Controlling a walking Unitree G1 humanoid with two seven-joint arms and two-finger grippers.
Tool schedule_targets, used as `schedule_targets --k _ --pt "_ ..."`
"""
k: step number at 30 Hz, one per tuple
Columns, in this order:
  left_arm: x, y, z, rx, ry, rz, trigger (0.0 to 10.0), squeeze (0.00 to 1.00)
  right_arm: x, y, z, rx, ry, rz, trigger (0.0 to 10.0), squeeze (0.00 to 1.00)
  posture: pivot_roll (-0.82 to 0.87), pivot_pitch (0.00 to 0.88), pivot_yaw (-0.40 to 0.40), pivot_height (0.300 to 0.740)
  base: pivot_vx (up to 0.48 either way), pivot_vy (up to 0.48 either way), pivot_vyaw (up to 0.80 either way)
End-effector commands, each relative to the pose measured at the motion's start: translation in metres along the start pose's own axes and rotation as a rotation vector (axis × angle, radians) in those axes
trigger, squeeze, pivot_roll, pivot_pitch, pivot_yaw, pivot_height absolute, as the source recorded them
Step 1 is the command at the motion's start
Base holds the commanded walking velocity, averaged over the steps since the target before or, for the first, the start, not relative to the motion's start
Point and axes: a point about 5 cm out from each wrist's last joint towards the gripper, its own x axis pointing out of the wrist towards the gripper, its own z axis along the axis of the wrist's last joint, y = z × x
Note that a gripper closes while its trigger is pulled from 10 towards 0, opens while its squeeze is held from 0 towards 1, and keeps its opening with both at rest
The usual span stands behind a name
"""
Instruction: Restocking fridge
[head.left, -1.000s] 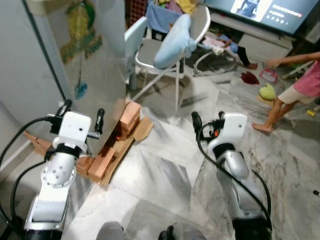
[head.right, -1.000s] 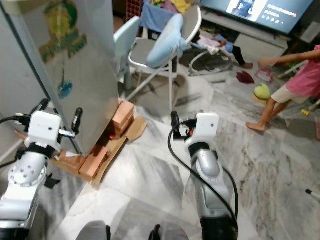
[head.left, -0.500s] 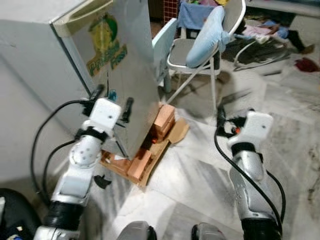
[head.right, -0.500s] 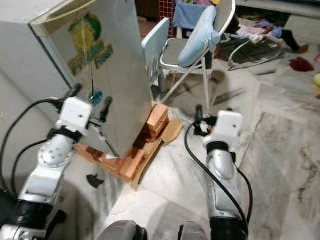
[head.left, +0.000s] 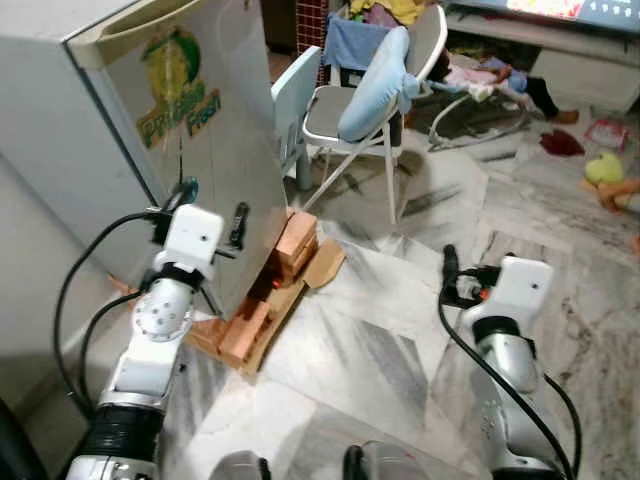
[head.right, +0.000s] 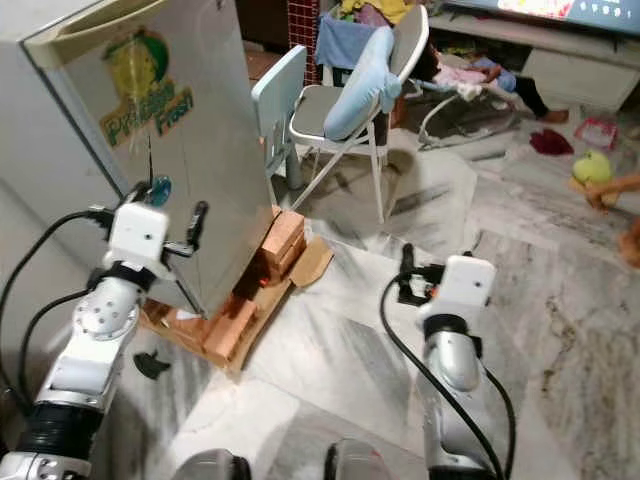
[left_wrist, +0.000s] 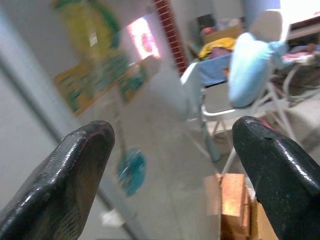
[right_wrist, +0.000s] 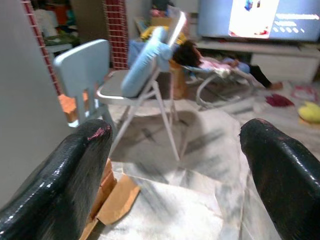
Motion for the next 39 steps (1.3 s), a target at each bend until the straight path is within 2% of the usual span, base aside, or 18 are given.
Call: schedule_targets --k 1,6,13,21,27,33,39 --pt "-0.002 0.004 0.002 0.001 -0.007 0.041 10.0 0.00 0.003 0.002 0.001 -0.001 0.007 0.023 10.0 0.00 0.02 0.060 -0.065 0.740 0.000 0.000 0.00" --pt "-0.016 0.000 0.001 -0.009 -0.004 0.055 10.0 0.00 0.010 0.012 -0.002 0.012 0.037 0.070 10.0 0.00 0.06 0.068 -0.120 0.740 0.000 0.000 0.00" --pt "-0.024 0.009 -0.007 -0.018 0.033 0.093 10.0 0.00 0.013 0.026 0.001 0.026 0.026 0.124 10.0 0.00 0.06 0.073 -0.102 0.740 0.000 0.241 -0.20" --pt "-0.019 0.007 -0.003 -0.027 0.015 0.056 10.0 0.00 0.014 0.025 0.001 0.026 0.032 0.121 10.0 0.00 0.05 0.091 -0.101 0.740 0.000 0.472 0.00" --pt "-0.016 0.005 0.000 -0.031 0.003 0.018 10.0 0.00 0.013 0.023 0.002 0.022 0.030 0.120 10.0 0.00 0.04 0.095 -0.098 0.740 0.341 0.328 -0.76" --pt "-0.013 -0.003 0.007 -0.049 -0.031 -0.026 10.0 0.00 0.013 0.027 0.005 0.022 0.019 0.134 10.0 0.00 0.04 0.102 -0.098 0.740 0.467 0.000 -0.74" --pt "-0.015 -0.005 0.005 -0.076 -0.008 0.000 10.0 0.00 0.014 0.030 0.004 0.020 0.021 0.142 10.0 0.00 0.05 0.106 -0.101 0.740 0.433 0.000 0.00"
